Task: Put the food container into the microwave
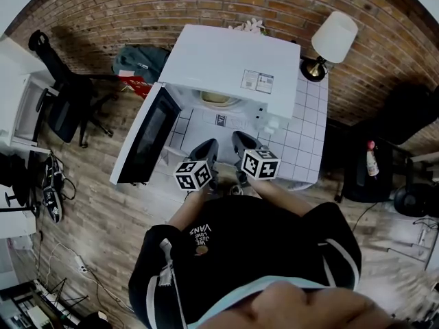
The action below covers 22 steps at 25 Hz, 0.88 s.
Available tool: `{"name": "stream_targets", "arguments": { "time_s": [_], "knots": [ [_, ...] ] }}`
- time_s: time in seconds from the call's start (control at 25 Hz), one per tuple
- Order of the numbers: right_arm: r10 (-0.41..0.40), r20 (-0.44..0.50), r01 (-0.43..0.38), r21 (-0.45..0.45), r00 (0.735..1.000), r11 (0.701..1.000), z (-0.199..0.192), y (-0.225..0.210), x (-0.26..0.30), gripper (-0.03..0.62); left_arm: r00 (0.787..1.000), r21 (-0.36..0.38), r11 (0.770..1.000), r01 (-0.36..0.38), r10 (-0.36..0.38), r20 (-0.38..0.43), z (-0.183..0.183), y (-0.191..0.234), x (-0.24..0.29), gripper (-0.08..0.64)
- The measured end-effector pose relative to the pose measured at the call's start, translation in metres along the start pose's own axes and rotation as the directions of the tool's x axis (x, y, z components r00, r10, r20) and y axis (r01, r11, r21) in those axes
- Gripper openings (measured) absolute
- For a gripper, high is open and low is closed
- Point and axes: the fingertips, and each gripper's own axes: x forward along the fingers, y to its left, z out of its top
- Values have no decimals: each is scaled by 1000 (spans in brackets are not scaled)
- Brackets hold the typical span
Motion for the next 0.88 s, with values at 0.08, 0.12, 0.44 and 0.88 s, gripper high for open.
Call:
{"name": "stream_targets", "arguments": {
  "time_s": [0.08,0.12,0.44,0.88],
  "knots": [
    [8,0,-8,-4,1000,1000,-1,-1,-5,20,1000,1,1000,-5,5,10,-2,-5,-1,17],
    [11,1,-11,-5,1000,1000,-1,-2,-7,20,1000,2,1000,-6,6,15,-3,-7,-2,17],
    [-5,4,5,8,1000,1000,-6,-6,-17,18,1000,19,1000,-10,9,24,-4,-16,-9,14],
    [-49,39,48,31,998,998,-7,4,-21,15,1000,48,998,28,-29,7,4,-12,-22,14]
  ]
}}
